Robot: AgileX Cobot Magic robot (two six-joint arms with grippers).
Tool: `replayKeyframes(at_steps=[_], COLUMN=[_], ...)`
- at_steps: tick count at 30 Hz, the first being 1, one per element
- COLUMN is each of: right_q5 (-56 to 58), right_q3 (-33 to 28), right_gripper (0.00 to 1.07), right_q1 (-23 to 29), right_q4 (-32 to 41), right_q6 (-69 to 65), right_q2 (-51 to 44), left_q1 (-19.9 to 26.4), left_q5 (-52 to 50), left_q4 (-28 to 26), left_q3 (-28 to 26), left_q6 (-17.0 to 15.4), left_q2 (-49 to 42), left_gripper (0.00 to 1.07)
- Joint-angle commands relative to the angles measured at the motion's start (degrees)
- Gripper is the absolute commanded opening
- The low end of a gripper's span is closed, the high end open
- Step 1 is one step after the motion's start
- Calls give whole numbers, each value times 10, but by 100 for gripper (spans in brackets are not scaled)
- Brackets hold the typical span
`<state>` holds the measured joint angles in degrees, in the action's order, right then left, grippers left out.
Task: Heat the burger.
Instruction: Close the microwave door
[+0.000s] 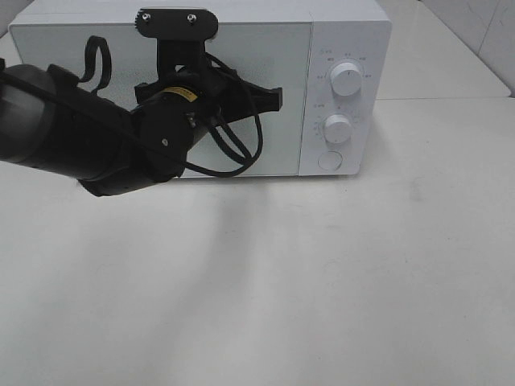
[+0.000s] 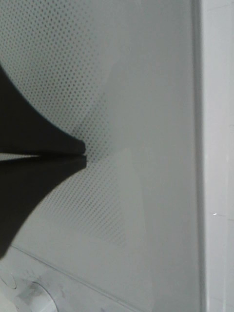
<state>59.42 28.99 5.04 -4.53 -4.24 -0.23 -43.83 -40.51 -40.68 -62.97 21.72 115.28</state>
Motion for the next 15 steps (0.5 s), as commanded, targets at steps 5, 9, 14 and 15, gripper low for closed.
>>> replayKeyframes(at_steps=[5,9,14,15], right_q5=[-1,-1,-1,-1], right_q3=[0,0,0,0], right_gripper=[76,76,76,76], right_q1=[-4,-4,-4,-4], right_q4=[-1,-1,-1,-1], right_q6=[9,9,9,9], right_q2=[-15,-15,-15,-15], left_q1=[14,-17,-41,-41], left_q5=[-11,45,103,123], left_q4=[6,9,8,9], left_q3=[-14,15,52,55], left_q6=[1,1,0,0], left_q2=[-5,-38,-73,-79], left_gripper=[0,0,1,2])
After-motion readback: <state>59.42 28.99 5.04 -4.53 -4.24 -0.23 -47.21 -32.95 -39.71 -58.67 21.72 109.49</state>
